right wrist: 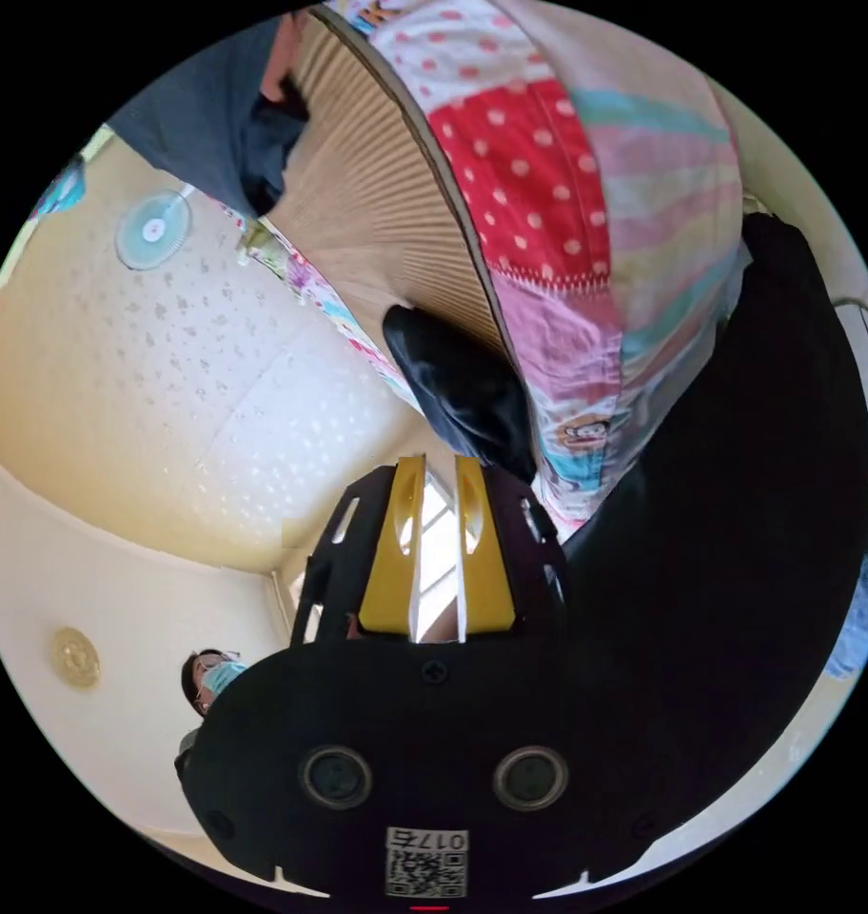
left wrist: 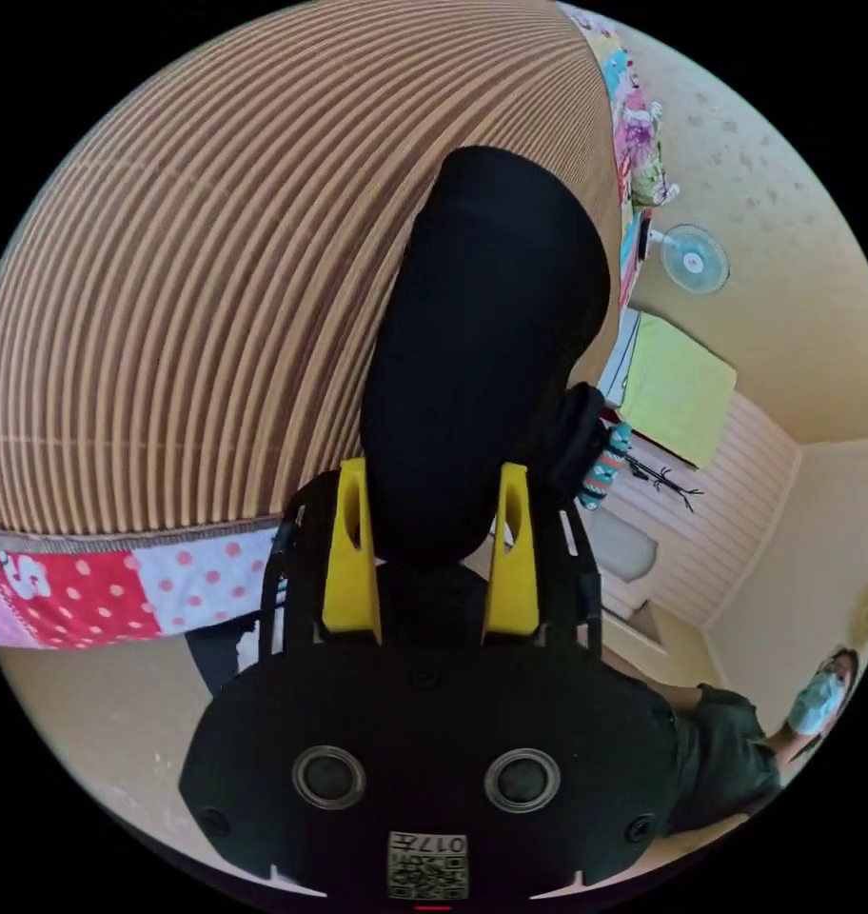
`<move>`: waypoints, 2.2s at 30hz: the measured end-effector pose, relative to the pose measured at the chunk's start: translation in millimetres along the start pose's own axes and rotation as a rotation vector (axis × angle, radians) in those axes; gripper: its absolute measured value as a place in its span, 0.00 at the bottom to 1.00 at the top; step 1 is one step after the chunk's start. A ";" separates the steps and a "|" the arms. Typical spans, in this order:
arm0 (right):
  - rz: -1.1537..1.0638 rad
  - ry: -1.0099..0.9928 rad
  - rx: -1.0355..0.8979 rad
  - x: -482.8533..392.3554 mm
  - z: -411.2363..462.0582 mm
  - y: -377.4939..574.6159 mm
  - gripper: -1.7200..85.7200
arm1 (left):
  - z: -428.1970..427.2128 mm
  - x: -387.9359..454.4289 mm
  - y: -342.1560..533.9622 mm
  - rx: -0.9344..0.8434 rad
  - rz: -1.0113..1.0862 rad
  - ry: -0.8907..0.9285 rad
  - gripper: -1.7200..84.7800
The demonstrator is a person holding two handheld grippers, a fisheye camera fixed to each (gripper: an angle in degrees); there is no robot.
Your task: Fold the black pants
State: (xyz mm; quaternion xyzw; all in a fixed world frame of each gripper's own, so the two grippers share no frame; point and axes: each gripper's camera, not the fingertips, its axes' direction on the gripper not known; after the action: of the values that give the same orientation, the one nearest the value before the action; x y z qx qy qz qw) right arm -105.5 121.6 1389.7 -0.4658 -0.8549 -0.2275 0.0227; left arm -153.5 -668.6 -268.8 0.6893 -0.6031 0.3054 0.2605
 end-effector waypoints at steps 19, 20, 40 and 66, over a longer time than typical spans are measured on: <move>-0.162 0.185 -0.313 -23.2 199.7 -179.1 0.29 | -19.0 80.1 136.0 0.125 -0.136 0.462 0.08; -0.202 0.168 -0.376 -27.4 228.9 -177.5 0.28 | -43.3 83.2 143.4 0.167 -0.087 0.442 0.08; -0.315 0.630 -1.091 33.0 875.1 -12.6 0.22 | -479.9 -26.5 281.2 1.120 -0.172 0.133 0.13; 0.116 1.272 0.263 75.2 357.5 91.9 0.02 | -372.9 -157.2 155.7 0.168 -0.386 0.221 0.02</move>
State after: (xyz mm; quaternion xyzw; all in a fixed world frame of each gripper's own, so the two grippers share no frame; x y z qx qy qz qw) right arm -12.1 369.8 1122.2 -0.2788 -0.6687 -0.3505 0.5935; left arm -361.1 -312.9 -133.2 0.7736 -0.4003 0.3726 0.3202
